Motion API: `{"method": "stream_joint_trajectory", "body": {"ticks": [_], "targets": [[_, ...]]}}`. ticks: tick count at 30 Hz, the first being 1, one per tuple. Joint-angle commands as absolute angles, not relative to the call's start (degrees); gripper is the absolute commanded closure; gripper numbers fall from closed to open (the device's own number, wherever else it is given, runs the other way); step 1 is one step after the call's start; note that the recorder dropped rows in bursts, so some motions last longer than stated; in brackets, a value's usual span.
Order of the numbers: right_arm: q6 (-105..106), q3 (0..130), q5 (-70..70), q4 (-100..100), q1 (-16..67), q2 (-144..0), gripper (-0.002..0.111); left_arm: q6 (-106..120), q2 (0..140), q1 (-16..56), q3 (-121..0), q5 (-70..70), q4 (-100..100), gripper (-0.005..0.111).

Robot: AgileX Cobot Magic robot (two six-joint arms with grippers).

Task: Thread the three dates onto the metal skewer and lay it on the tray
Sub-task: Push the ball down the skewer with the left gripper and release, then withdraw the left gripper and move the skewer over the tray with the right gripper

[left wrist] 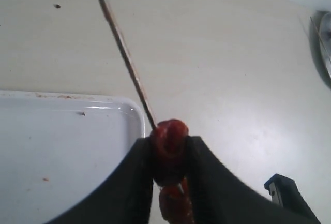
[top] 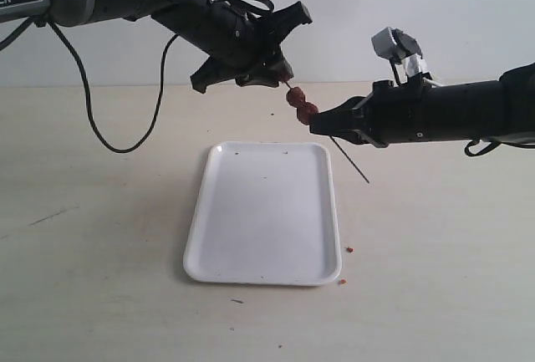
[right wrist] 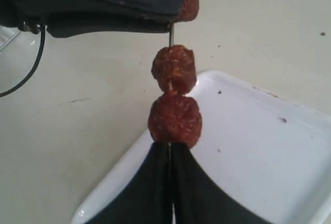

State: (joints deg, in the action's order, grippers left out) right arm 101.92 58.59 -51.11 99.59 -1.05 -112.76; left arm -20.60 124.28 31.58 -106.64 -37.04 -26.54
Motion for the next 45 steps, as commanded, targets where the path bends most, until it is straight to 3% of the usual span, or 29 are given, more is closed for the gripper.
{"method": "stream_joint_trajectory", "body": {"ticks": [1, 4, 10, 13, 30, 37, 40, 42, 45], "targets": [[102.78, 59.39, -54.69, 99.95, -0.65, -113.49, 0.108, -19.66, 123.74, 32.05, -106.57, -37.43, -27.48, 0.083], [102.78, 59.70, -54.94, 99.95, -0.65, -113.87, 0.108, -19.66, 123.74, 32.05, -106.57, -37.43, -26.61, 0.079], [102.78, 59.70, -55.33, 99.95, -0.65, -113.97, 0.108, -19.19, 123.74, 32.05, -106.57, -36.89, -25.55, 0.053], [102.78, 59.70, -55.33, 99.95, -0.65, -113.97, 0.108, -19.19, 123.74, 32.05, -106.57, -36.44, -25.46, 0.046], [102.18, 59.92, -51.20, 99.95, -0.65, -113.60, 0.108, -13.38, 120.64, 32.05, -106.57, -37.52, -16.45, 0.045], [96.83, 59.81, -43.90, 98.33, -0.65, -110.07, 0.108, -9.09, 117.52, 32.05, -106.57, -48.81, -12.43, 0.045], [93.70, 59.53, -41.30, 95.31, -0.65, -108.25, 0.108, -9.13, 116.38, 32.05, -106.06, -54.45, -5.90, 0.058], [93.27, 58.67, -39.13, 95.18, -0.65, -107.02, 0.108, -10.50, 114.99, 32.05, -104.18, -54.22, -2.34, 0.074], [93.38, 57.06, -30.71, 95.43, 0.21, -105.35, 0.108, -12.00, 112.05, 32.05, -99.60, -50.12, 0.00, 0.107]]}}
